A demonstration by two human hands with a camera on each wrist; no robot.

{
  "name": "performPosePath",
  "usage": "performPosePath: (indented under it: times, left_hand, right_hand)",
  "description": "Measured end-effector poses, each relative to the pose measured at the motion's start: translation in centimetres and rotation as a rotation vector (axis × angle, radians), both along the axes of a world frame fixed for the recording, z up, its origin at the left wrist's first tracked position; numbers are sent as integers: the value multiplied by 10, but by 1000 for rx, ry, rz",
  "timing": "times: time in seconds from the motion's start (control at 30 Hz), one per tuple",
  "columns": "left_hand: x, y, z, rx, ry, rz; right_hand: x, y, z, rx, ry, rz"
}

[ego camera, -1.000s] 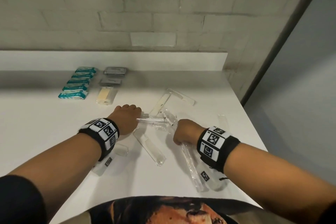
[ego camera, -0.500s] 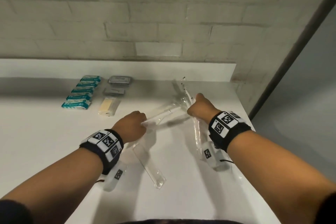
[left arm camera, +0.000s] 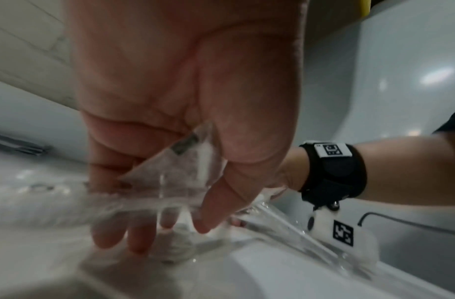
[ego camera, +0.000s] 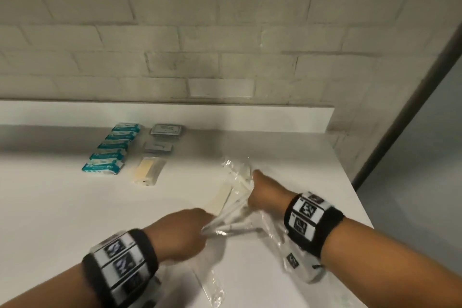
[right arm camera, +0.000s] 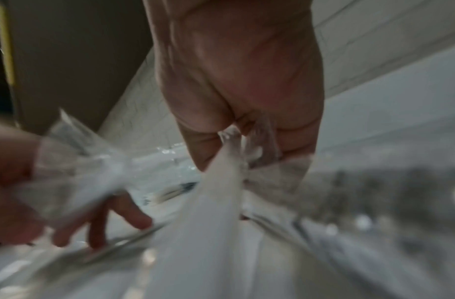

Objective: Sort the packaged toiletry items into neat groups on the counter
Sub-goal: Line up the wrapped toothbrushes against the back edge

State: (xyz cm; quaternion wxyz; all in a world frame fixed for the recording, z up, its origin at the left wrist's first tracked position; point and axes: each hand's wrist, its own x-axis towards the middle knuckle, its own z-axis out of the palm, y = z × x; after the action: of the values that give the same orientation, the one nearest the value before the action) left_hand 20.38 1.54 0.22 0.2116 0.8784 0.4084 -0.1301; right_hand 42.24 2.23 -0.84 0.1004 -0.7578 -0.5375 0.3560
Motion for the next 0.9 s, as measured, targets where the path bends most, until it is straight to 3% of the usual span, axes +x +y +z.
performPosePath:
  times: [0.13,0.27,0.43,0.53,0.63,0.77,0.9]
  left_hand:
    - [-13,-9,14,-80,71,-34]
    - [-11,13,22,-78,-65,92]
    - [9,65,24,-265,-526,456]
    - [31,98,26,-290,-687,540]
    - [39,124,19,-244,-612,574]
    - [27,136,1,-93,-311,421]
    - [19,143,-10,-60,-255,378]
  right_hand:
    - [-13,-12,-2,-71,112,8]
    - [6,18,12,129,237,-155]
    - [23,76,34,296,-85,-158]
    - [15,83,35,366,-439,-62]
    - [-2,68,27,303,-519,178]
    - [-19,35,8,-50,-545,463]
    - [-23,21,16,-148,-589,589]
